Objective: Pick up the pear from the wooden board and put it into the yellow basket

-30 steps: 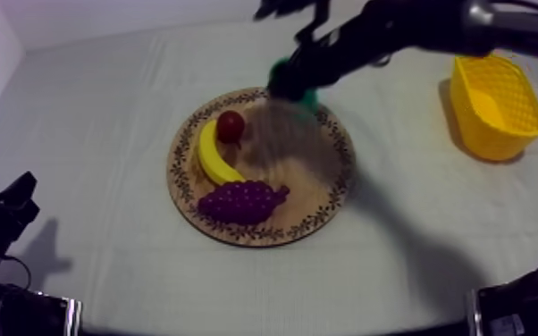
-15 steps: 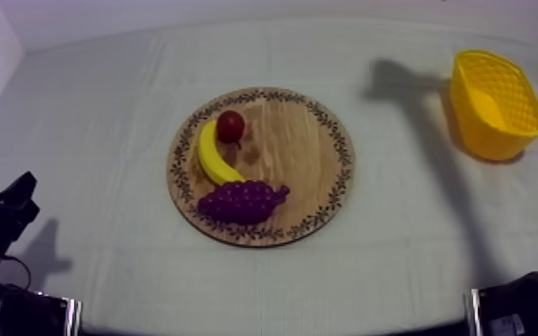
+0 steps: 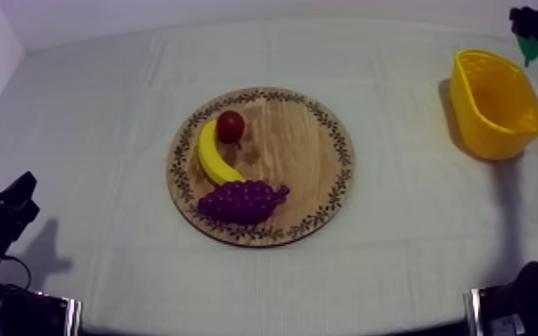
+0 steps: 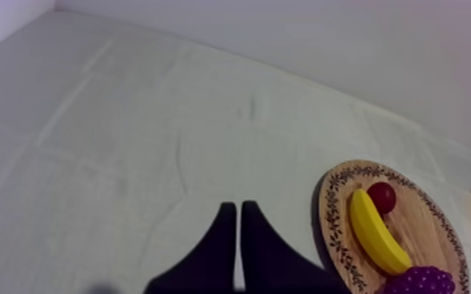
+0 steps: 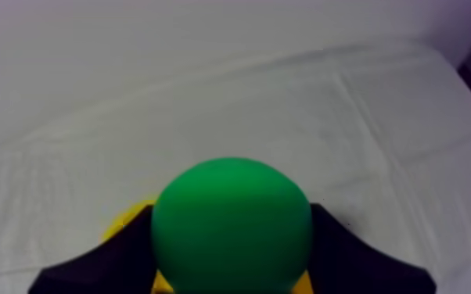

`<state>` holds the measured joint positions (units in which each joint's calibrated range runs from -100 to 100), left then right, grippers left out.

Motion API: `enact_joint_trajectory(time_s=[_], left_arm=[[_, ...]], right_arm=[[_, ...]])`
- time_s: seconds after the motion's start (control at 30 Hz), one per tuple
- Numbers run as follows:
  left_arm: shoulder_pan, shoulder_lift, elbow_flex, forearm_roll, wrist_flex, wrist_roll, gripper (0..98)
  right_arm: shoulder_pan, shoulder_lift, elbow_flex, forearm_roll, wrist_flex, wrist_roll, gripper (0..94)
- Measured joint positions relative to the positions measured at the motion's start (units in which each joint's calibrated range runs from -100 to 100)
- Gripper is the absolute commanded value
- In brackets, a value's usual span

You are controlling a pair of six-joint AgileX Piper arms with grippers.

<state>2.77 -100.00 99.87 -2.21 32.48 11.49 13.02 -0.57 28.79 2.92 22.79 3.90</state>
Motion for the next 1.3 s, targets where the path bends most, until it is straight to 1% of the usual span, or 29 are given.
enact_joint_trajectory(time_s=[0.23, 0.33, 0.73, 1.13, 1.3], left_arm=[[0.0, 0.0, 0.0, 0.00, 0.0, 0.0, 0.1], [0.0, 0.0, 0.0, 0.00, 0.0, 0.0, 0.1], [0.0, 0.0, 0.0, 0.00, 0.0, 0.0, 0.1], [0.0, 0.0, 0.0, 0.00, 0.0, 0.0, 0.1], [0.0, 0.0, 0.0, 0.00, 0.0, 0.0, 0.1]], right_arm=[[0.2, 2.5, 3.6, -2.9, -0.5, -0.4, 40.3], [0.1, 3.6, 5.2, -3.5, -0.6, -0.3, 40.4], [-0.4, 8.5, 9.2, -4.2, -2.2, 1.1, 39.5], [-0.8, 11.7, 10.7, -4.5, -3.0, 1.2, 38.7], [-1.1, 12.4, 10.9, -4.1, -3.7, 0.8, 38.5]])
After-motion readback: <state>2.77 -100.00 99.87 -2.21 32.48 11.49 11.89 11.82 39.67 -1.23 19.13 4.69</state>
